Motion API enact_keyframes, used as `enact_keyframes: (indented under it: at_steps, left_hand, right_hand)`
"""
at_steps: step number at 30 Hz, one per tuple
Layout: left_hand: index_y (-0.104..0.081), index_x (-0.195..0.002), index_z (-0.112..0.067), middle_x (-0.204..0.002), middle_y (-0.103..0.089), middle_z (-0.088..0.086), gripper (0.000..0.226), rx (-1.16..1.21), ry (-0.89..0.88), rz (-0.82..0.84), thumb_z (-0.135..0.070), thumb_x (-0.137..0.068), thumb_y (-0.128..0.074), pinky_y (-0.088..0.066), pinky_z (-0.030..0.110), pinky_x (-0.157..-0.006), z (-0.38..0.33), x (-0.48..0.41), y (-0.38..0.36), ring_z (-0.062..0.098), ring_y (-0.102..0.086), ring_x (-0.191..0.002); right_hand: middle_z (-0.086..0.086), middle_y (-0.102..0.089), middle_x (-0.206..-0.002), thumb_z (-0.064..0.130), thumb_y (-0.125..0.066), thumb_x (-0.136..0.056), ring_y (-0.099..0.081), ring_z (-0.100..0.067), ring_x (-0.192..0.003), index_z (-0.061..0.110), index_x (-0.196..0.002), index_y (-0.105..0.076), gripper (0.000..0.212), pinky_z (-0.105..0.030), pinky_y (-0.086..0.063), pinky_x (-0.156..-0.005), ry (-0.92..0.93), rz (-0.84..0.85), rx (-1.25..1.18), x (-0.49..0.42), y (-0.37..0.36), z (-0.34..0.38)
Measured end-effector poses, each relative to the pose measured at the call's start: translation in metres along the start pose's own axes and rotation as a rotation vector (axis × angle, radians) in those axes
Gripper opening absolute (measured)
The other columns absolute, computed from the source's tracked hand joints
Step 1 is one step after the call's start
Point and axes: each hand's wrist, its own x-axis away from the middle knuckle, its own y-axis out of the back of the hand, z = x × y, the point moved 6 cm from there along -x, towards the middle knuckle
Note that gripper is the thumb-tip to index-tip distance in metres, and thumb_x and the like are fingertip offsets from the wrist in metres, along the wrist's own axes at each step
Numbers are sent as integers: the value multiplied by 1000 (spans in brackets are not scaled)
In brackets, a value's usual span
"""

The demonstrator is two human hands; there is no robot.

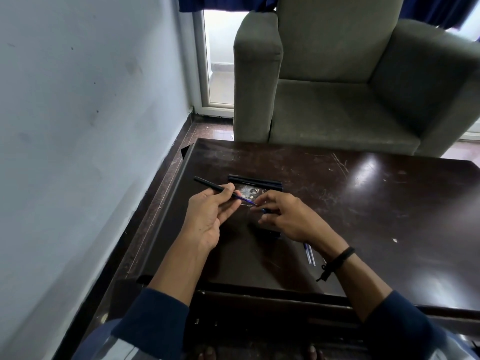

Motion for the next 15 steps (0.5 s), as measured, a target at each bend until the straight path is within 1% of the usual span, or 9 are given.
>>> enact_keyframes:
  at_steps: [4,7,10,15]
  left_hand:
    - [-73,-101,2,-98,-76,19,12,-30,12,19,-3,-91,-69,-63,30,-76,4,2,-3,24,-75,-93]
    - [-73,-98,1,-97,-76,18,9,-34,13,24,-3,-92,-69,-63,30,-77,5,3,-4,22,-75,-89]
    - [-73,-100,2,-98,-77,19,11,-47,-7,11,-3,-91,-69,-63,31,-77,3,2,-2,25,-75,-93]
    - [-73,-102,3,-100,-76,18,13,-48,-16,-5,-3,-91,-70,-64,31,-77,-1,0,1,25,-75,-95]
  right_hand:
    - [9,-73,-120,5,-67,-95,-66,-8,-111,26,-122,-62,35,-34,-52,-102,27,-25,31,0,-1,4]
    - [8,-72,-121,5,-67,-95,-65,-8,-114,27,-124,-60,37,-31,-51,-100,38,-24,40,1,-2,6]
    - [9,-73,-121,4,-66,-96,-66,-8,-114,27,-123,-60,37,-28,-51,-98,36,-12,18,2,-3,7]
    - [8,-73,-121,3,-66,-95,-68,-8,-111,28,-119,-60,35,-36,-53,-103,38,-28,11,1,-3,7]
